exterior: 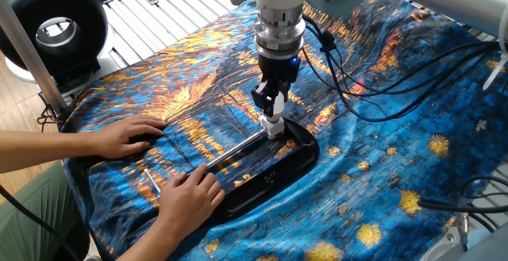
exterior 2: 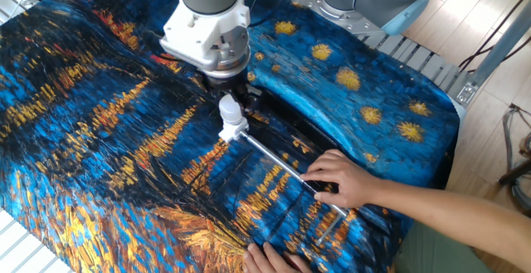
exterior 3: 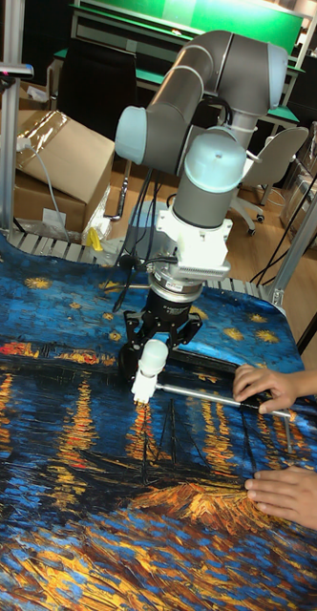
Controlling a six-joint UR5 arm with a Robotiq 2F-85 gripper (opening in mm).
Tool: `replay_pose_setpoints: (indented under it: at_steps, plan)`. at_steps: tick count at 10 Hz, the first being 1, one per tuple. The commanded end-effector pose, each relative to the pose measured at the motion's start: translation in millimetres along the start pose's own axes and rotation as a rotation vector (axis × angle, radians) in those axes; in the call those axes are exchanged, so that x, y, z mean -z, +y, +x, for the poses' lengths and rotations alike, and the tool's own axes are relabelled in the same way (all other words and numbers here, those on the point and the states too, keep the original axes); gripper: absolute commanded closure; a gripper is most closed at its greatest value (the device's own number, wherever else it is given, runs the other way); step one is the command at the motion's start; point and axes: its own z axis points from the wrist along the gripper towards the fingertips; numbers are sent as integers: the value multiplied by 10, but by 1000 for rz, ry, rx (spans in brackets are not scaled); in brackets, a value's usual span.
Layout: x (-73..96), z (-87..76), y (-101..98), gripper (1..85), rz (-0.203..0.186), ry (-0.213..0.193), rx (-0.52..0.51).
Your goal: Take out the light bulb by rotating it
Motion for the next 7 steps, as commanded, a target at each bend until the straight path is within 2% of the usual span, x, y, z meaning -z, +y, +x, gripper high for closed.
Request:
replay_pose_setpoints:
  at_steps: [1, 3, 7]
  plan:
    - [26, -145, 45, 790, 5, -54, 66]
    - [40, -127, 75, 763, 18, -48, 176]
    - [48, -68, 50, 783, 33, -24, 443]
